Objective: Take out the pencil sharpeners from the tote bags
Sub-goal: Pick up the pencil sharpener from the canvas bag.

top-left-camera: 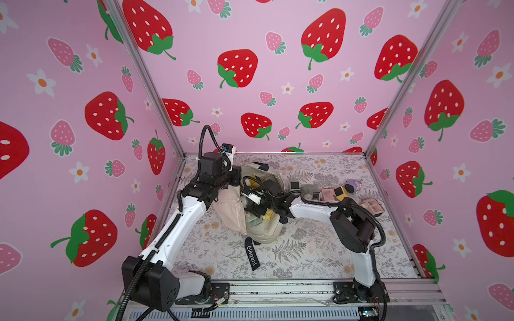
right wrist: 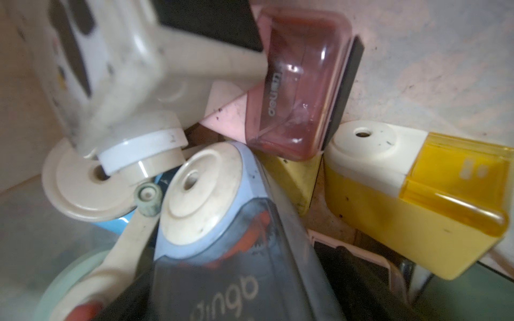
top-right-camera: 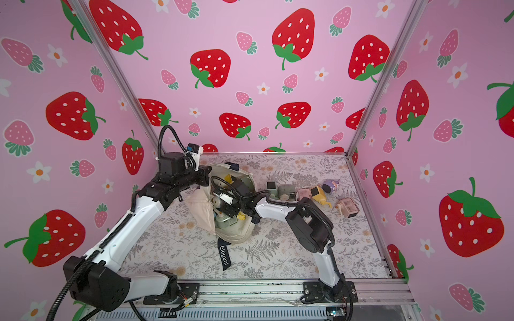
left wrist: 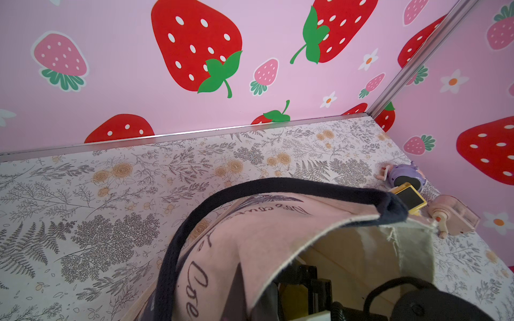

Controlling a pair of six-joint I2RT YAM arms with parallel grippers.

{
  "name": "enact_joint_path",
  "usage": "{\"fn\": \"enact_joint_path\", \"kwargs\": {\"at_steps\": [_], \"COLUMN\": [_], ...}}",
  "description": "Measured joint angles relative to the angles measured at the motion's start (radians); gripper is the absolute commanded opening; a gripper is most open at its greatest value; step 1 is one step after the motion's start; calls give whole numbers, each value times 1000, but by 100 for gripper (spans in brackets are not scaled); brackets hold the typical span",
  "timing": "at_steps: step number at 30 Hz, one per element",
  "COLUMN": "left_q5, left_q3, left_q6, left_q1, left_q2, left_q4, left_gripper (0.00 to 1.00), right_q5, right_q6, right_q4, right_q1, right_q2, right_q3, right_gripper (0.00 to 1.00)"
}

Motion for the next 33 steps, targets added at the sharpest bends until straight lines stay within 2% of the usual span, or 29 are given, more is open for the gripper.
{"fn": "enact_joint_path", "kwargs": {"at_steps": [8, 18, 28, 33], "left_q5": [-2, 0, 1, 2], "left_q3": [5, 5, 7, 7], "left_q6": [0, 0, 0, 0], "left_q1": [1, 1, 1, 1], "left_q2": [5, 5, 5, 5], "left_q4": [-2, -2, -2, -2], "left_gripper": [0, 0, 0, 0], "right_q5": [-8, -2, -1, -2], "right_q6": [2, 8, 63, 87], "right_q4": [41, 94, 132, 140], "right_q1": [1, 5, 5, 6], "right_q2": [0, -3, -54, -87], "right_q3": [-19, -50, -125, -166], "right_gripper": [78, 74, 66, 65]}}
